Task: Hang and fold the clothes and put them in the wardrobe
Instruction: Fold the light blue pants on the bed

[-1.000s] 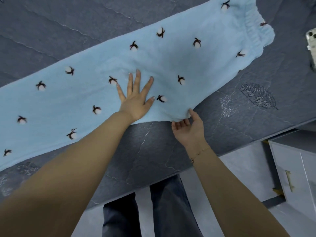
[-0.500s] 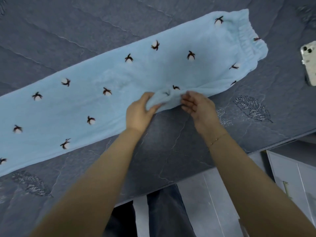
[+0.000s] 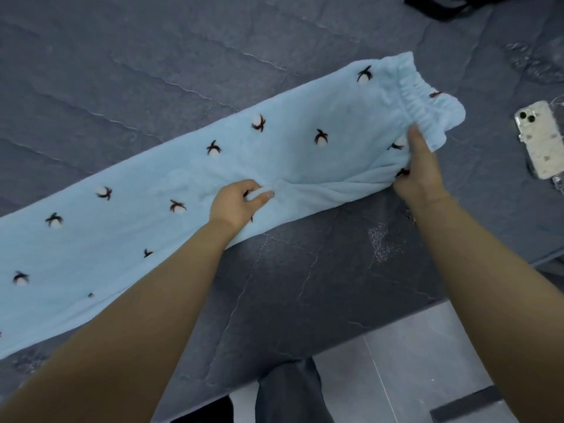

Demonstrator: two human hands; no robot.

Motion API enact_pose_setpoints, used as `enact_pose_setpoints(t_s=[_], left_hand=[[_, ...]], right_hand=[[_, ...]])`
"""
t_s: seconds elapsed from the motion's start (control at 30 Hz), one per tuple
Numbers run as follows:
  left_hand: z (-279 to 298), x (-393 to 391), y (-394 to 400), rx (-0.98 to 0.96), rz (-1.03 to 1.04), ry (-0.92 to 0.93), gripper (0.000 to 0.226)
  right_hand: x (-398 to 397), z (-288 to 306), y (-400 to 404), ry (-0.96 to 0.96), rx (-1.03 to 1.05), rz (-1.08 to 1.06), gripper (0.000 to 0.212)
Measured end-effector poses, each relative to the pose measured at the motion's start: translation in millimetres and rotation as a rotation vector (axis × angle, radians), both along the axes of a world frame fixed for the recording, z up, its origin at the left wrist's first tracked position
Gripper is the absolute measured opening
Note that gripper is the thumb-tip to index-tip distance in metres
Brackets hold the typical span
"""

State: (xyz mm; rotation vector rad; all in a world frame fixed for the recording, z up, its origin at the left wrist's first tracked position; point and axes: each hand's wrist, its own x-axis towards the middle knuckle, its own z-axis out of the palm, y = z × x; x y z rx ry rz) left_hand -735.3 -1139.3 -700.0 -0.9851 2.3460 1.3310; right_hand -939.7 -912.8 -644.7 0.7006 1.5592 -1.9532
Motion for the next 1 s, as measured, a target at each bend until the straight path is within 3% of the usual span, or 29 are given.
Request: enact_pose_setpoints(t_s=[0.1,0.2,0.33,0.4,0.5,0.57,0.67,0.77,0.87,1.0], left_hand=[[5,2,10,-0.113,0.09,0.036,0.034],[17,1,7,-0.162,0.177,0.065,0.038],[40,14,-17,0.231,0.19,-0.022,0.016],[54,38,-35,0.492,0.433,0.063,0.005],[77,91,-68,0.96,0.845,0.136,0.026],[83,126,-85,1.098,0.934,0.047,0.052],[82,148,-89,1.141,0.878,-0.025,0.064],[76,134,-76,1.041,0.845,-0.038,0.063],[67,114,-61,0.733,0.856,-0.023,0.071],[69,124,-68,0.803,0.881,0.028,0.054]], right_hand=[[-5,25,-22,0.152,0.012,0.04,0.045],[21,60,-48,0.414,0.194,0.227,0.044],[99,78,-74,0.652,0.253,0.629,0.037],[142,71,-88,0.767,0.289,0.831,0.039],[203,46,-110,0.871,0.372,1.077,0.048],[233,26,-122,0.961,0.487,1.241,0.055],[254,5,-135,1.062,0.6,1.489,0.06],[254,3,-137,0.978,0.568,1.63,0.065],[240,28,-134,0.779,0.427,1.537,0.062],[214,61,-131,0.993,0.564,1.285,0.048]])
